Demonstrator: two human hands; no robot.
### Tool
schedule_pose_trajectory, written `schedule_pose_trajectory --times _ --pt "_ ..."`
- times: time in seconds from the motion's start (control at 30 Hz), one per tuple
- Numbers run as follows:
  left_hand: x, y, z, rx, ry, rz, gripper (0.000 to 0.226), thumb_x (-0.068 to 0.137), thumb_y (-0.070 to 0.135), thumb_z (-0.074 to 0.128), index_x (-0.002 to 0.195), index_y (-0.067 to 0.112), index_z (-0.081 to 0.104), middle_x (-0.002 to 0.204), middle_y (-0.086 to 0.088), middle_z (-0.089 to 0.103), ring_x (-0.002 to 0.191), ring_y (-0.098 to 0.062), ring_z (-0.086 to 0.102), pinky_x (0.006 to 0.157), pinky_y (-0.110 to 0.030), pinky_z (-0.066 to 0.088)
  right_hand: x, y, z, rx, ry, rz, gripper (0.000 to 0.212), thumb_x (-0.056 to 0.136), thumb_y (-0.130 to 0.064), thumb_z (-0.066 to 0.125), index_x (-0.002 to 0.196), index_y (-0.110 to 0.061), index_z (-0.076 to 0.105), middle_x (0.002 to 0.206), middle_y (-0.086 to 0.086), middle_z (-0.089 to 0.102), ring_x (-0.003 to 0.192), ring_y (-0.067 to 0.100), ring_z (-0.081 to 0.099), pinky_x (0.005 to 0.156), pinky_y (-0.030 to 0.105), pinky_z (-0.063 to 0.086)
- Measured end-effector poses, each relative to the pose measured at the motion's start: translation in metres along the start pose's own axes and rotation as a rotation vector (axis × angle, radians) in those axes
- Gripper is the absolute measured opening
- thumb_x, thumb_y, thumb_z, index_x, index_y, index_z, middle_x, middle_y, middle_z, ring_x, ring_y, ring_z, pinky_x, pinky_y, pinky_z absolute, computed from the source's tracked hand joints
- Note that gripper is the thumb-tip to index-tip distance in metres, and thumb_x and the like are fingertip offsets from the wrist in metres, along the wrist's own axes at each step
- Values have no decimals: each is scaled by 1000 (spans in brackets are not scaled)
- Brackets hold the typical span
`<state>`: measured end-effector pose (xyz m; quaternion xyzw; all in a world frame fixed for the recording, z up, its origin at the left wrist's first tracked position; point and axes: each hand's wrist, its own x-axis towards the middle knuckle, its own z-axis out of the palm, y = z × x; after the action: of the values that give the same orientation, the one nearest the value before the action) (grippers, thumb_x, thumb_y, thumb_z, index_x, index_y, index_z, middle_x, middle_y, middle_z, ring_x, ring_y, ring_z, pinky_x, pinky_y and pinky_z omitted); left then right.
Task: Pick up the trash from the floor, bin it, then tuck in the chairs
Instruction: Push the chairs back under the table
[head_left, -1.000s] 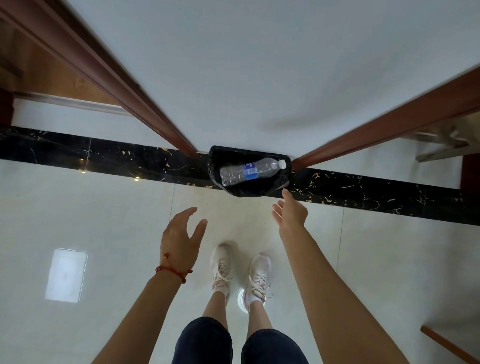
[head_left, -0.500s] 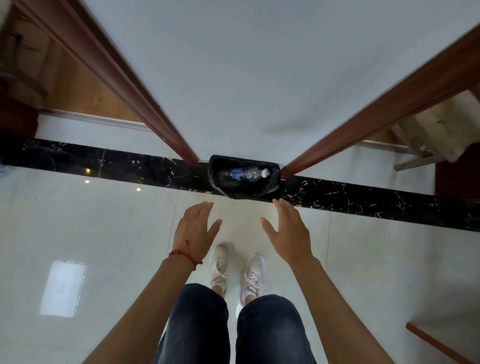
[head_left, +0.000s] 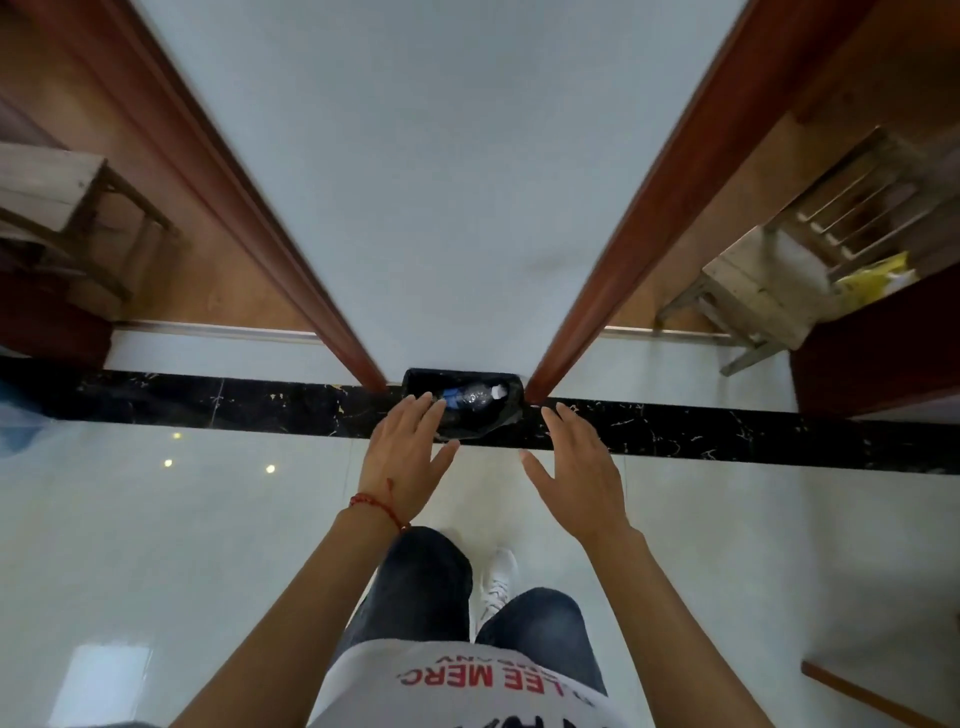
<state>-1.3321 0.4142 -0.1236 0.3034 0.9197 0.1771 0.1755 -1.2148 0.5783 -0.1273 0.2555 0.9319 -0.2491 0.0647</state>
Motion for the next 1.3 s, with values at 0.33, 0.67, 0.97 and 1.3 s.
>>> schedule_pose_trajectory --times 0.33,0.67,0.97,1.3 --pt "21 32 -66 49 -56 251 52 92 33 50 135 6 41 143 -16 39 135 -33 29 110 -43 22 -44 -14 -52 19 211 196 59 92 -42 49 139 -11 36 148 12 35 137 27 30 110 38 29" --pt "21 79 -70 105 -191 636 77 79 54 20 129 3 49 136 -19 48 128 -38 39 106 -46 29 -133 -27 -53 69 383 564 66 91 -54 32 143 -14 29 151 9 29 138 25 29 110 37 28" --pt "-56 155 -25 246 -362 1026 66 87 52 28 136 8 40 142 -13 42 134 -31 32 109 -42 25 -269 -21 -35 96 495 920 61 95 -46 37 145 -17 21 154 6 22 141 21 21 113 34 21" --pt "-210 240 48 285 -465 1349 54 95 38 39 142 13 29 150 -6 29 140 -22 19 112 -38 18 -463 -13 5 155 617 1235 61 94 -48 37 145 -17 23 154 5 23 141 20 22 112 33 23"
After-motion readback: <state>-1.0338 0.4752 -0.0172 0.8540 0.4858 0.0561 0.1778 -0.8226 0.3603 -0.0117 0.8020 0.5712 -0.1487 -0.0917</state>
